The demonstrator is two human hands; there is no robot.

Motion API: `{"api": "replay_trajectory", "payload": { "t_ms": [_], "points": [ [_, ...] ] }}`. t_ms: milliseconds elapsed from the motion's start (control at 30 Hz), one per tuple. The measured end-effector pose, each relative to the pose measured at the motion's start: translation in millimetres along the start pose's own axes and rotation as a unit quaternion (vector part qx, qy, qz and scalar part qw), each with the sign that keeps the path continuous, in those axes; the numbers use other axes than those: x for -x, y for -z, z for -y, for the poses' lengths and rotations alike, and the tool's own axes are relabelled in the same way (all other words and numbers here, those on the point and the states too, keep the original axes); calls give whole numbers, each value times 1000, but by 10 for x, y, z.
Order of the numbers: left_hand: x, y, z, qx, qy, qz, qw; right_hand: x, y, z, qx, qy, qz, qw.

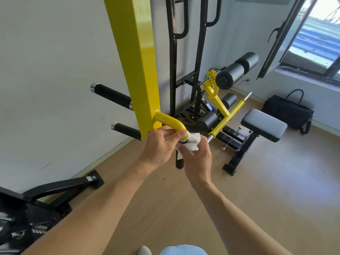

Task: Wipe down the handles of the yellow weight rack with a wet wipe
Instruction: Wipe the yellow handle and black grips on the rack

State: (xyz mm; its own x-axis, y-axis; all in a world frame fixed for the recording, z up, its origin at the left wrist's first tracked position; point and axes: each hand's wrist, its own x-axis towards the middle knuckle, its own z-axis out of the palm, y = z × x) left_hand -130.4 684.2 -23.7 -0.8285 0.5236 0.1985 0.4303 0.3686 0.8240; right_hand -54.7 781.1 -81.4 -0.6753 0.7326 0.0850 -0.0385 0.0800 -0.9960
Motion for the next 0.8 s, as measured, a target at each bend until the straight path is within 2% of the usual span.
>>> {"api": "replay_trajectory", "payload": {
  "t_ms": [167,267,300,367,467,567,700,800],
  "points": [
    [32,10,33,23,-2,14,1000,126,25,-113,38,-6,108,993],
    [132,-22,119,85,18,55,995,242,85,-153,-52,21,167,984],
    [179,-42,147,104,30,71,992,275,98,-149,-86,27,164,982],
    [235,-73,178,126,50,83,987,305,105,-130,-132,20,110,985],
    [205,-45,121,131,63,53,988,286,49,-20,-141,-16,6,990],
    [137,-8,91,95,41,46,994,253,-31,79,-158,-32,-49,986],
    [114,9,91,96,41,46,993,215,-88,18,-166,-50,-61,983],
    [101,22,78,99,38,51,993,186,-110,-85,-100,-88,-61,989]
  ]
}}
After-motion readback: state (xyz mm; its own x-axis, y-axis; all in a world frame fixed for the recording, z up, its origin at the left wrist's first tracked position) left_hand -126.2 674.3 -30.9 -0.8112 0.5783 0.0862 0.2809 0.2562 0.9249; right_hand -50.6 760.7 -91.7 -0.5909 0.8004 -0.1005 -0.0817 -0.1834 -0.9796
